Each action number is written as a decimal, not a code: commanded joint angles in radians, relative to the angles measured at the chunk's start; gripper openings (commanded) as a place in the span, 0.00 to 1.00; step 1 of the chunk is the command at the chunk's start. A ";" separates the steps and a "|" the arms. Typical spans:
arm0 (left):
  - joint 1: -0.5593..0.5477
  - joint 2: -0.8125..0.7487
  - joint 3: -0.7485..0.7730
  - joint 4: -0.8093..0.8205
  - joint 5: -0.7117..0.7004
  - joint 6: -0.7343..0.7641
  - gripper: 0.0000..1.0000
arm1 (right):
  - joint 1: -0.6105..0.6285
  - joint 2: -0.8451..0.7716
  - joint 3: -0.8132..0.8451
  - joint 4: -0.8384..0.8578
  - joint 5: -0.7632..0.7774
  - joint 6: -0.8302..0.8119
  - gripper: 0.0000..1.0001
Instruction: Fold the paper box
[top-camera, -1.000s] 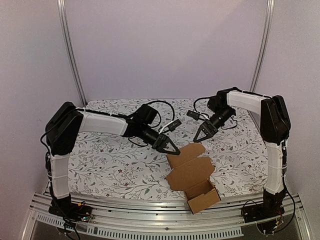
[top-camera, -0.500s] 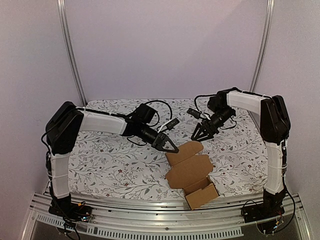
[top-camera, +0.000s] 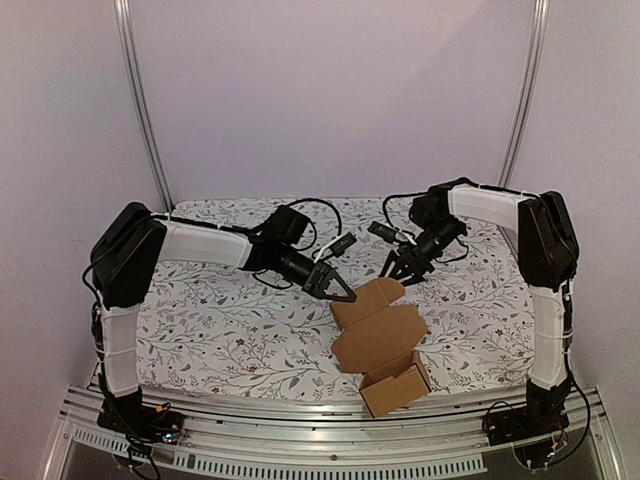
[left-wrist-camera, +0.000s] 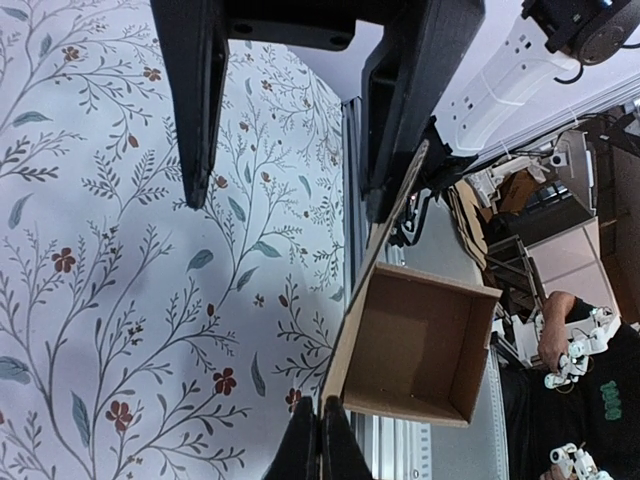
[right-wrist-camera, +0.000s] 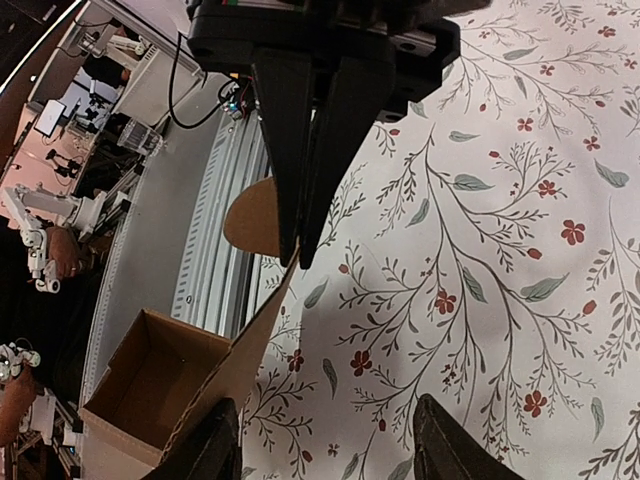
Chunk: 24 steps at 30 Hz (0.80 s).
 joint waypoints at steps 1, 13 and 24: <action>0.026 0.021 0.008 0.003 -0.041 -0.006 0.00 | 0.016 0.003 -0.013 -0.461 -0.040 0.009 0.57; 0.034 0.005 -0.017 0.003 -0.045 0.001 0.00 | -0.096 0.012 -0.004 -0.459 -0.077 0.075 0.56; 0.040 0.008 -0.081 0.268 -0.021 -0.191 0.00 | -0.081 -0.009 -0.008 -0.446 -0.109 0.066 0.68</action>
